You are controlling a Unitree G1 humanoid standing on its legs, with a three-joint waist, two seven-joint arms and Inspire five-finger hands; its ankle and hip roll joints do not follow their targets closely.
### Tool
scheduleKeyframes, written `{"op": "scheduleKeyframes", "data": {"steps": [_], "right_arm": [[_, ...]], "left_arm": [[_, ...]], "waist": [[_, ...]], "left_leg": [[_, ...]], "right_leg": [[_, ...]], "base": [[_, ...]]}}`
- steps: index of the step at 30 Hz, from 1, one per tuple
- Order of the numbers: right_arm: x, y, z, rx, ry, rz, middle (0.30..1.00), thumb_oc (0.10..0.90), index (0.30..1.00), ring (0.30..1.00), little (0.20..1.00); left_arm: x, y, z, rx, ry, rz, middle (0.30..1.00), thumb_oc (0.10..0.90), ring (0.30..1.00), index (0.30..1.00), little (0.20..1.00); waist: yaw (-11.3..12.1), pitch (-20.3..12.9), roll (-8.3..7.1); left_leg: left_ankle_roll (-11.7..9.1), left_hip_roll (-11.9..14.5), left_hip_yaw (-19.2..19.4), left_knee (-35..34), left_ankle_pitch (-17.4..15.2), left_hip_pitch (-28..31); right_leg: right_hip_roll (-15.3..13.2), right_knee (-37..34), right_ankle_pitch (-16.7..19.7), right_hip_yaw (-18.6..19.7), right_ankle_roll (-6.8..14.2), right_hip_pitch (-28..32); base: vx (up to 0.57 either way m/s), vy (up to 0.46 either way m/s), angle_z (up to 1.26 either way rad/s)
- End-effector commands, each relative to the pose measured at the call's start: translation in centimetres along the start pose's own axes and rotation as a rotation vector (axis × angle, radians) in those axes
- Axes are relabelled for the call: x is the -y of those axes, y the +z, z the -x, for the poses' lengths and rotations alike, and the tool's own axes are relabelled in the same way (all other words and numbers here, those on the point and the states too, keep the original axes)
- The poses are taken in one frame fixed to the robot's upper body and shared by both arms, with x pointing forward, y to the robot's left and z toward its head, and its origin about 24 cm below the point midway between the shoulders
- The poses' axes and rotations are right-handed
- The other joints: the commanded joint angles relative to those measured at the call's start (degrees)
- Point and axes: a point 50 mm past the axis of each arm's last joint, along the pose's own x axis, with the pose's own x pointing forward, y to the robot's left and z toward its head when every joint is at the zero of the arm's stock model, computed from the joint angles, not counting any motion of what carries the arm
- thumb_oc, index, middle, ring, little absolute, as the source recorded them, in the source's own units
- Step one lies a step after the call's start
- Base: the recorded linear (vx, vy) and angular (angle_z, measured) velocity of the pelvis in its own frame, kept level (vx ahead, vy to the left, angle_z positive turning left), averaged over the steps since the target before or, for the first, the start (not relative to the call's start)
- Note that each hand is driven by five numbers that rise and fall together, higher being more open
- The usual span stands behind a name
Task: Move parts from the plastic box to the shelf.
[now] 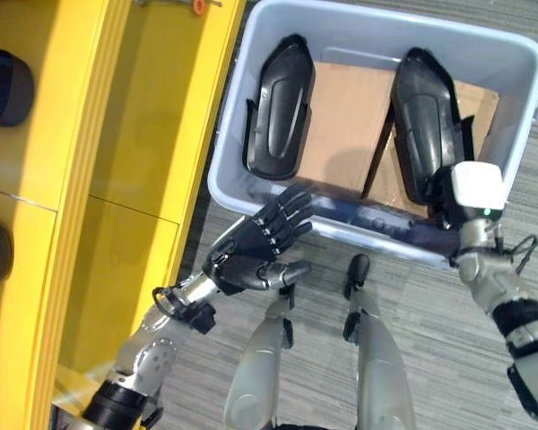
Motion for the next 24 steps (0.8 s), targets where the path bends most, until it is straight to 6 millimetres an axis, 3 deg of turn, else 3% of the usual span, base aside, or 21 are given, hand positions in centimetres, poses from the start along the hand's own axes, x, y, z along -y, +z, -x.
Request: {"op": "scheduleKeyframes", "data": {"steps": [1, 7, 17, 24], "right_arm": [[0.5, 0.6, 1.2, 0.132, -0.103, 0.085, 0.300, 0.400, 0.300, 0.300, 0.300], [2.7, 2.9, 2.3, 0.303, -0.285, 0.076, 0.300, 0.400, 0.300, 0.300, 0.300], [6.5, 4.5, 3.0, 0.399, -0.474, 0.046, 0.300, 0.400, 0.300, 0.300, 0.300], [7.2, 4.9, 4.1, 0.424, -0.438, -0.049, 0.300, 0.400, 0.300, 0.300, 0.300]], "left_arm": [[2.2, 3.3, -0.3, 0.221, -0.154, -0.038, 1.000, 0.900, 1.000, 1.000, 1.000], [1.9, 3.7, 0.7, 0.250, -0.126, -0.031, 1.000, 0.900, 1.000, 1.000, 1.000], [1.8, 3.7, 1.4, 0.269, -0.101, -0.006, 1.000, 0.900, 1.000, 1.000, 1.000], [1.8, 3.0, 2.4, 0.253, -0.069, 0.026, 1.000, 0.900, 1.000, 1.000, 1.000]], "waist": [[-2.3, -0.7, 1.23], [-3.9, -0.7, -0.41], [-5.2, -0.8, -2.05], [-5.0, -5.7, -2.79]], "left_leg": [[0.8, 0.2, 2.0, -2.1, -2.8, 2.4], [0.7, 0.7, 2.0, -2.7, -3.5, 7.7], [0.3, 1.4, 1.9, -4.2, -4.0, 16.2], [0.0, 1.4, 1.7, -6.0, -4.3, 20.8]], "right_leg": [[1.8, 8.1, -13.7, 1.6, 2.3, 4.4], [2.4, 5.2, -13.3, 3.1, 2.7, 10.1], [2.7, 1.1, -12.8, 4.4, 3.2, 19.8], [2.3, -2.1, -12.7, 4.6, 3.5, 25.7]], "base": [[0.02, 0.025, -0.10], [0.03, 0.035, -0.07], [0.05, 0.036, -0.10], [0.11, 0.040, -0.02]]}}
